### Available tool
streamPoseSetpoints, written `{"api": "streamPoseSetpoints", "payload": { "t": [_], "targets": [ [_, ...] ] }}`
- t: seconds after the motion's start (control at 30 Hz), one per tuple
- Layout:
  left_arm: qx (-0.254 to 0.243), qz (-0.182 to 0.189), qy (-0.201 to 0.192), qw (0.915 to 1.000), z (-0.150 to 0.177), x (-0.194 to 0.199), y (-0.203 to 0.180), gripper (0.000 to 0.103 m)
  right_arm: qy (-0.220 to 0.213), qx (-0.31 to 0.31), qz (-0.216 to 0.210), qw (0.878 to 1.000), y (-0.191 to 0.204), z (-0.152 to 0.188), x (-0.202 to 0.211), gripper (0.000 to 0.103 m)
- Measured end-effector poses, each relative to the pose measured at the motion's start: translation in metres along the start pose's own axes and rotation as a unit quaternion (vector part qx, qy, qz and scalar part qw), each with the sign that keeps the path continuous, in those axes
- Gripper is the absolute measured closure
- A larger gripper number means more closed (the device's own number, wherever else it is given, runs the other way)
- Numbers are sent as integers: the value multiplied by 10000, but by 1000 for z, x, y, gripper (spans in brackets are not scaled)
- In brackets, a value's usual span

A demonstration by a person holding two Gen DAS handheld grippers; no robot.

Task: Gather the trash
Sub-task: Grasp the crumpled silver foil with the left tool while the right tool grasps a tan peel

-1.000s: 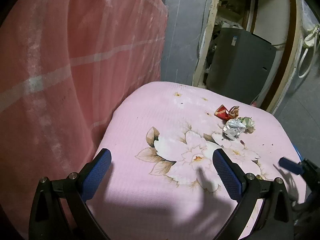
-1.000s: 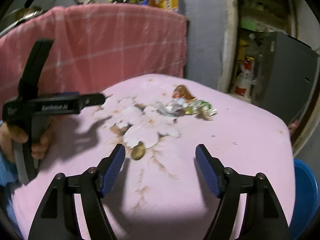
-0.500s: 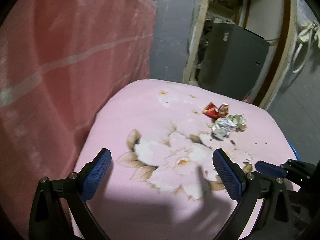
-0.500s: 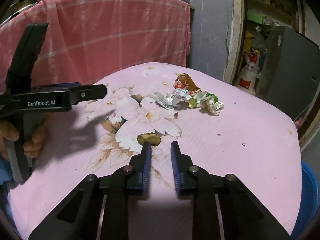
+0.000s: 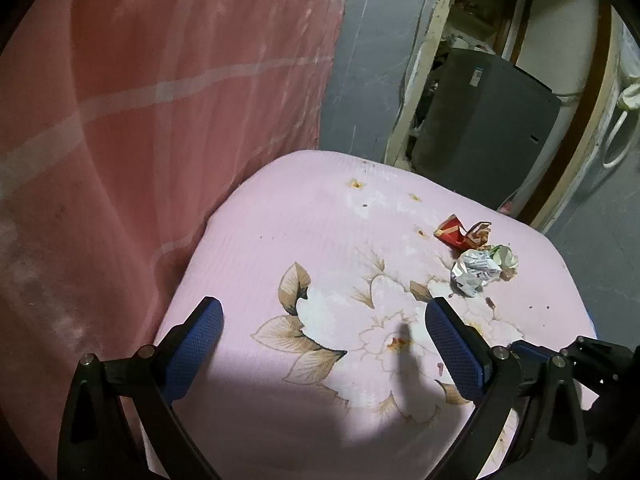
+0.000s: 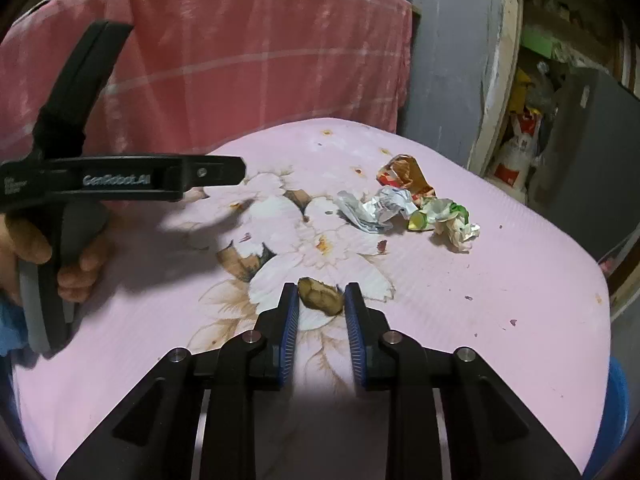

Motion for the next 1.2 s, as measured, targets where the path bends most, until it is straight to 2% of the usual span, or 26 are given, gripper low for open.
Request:
{"api": "streamPoseSetpoints", "payload": {
  "t": [0.13,0.33,0.5,0.6,0.7,0.77,0.83,0.9,0.97,1.03,1.2],
  "targets": [
    [-151,106,10,9998,-1,-1,-10,4,-56,-279,16,9996,-10,-1,1,87],
    [-688,347,161,9969,0,-14,-44,4,-172,-871,420,9952,-48,8,12,87],
    [-1221,552,437,9900,5,-32,-77,4,-195,-1192,538,9912,-72,19,20,87],
    [-1577,632,471,9843,3,-39,-96,4,-213,-1302,609,9894,-81,22,24,87],
    [-1726,693,518,9812,-2,-48,-109,5,-267,-1383,605,9882,-86,23,26,87],
    [-1694,770,638,9805,-4,-56,-114,11,-286,-1417,593,9877,-87,25,26,87],
    [-1631,833,772,9800,-4,-65,-115,23,-323,-1468,554,9871,-89,25,27,87],
    [-1583,874,879,9796,-3,-67,-113,31,-345,-1491,532,9868,-90,25,27,87],
    [-1571,982,886,9787,-3,-67,-113,35,-342,-1495,524,9868,-90,25,26,87],
    [-1595,1107,926,9766,-4,-66,-115,52,-336,-1500,521,9867,-91,28,28,87],
    [-1648,1120,995,9749,1,-68,-118,75,-339,-1507,527,9866,-91,29,29,87]
  ]
}}
Point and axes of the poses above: each gripper's, at about its wrist camera, not at the fingertips, and x roughly against the way its jaws point, y to its left, z to its underside, the point moved 8 cm from there along -x, roughly the way its jaws point, and after that the axes turned 4 degrees about x, right-handed, at the moved point
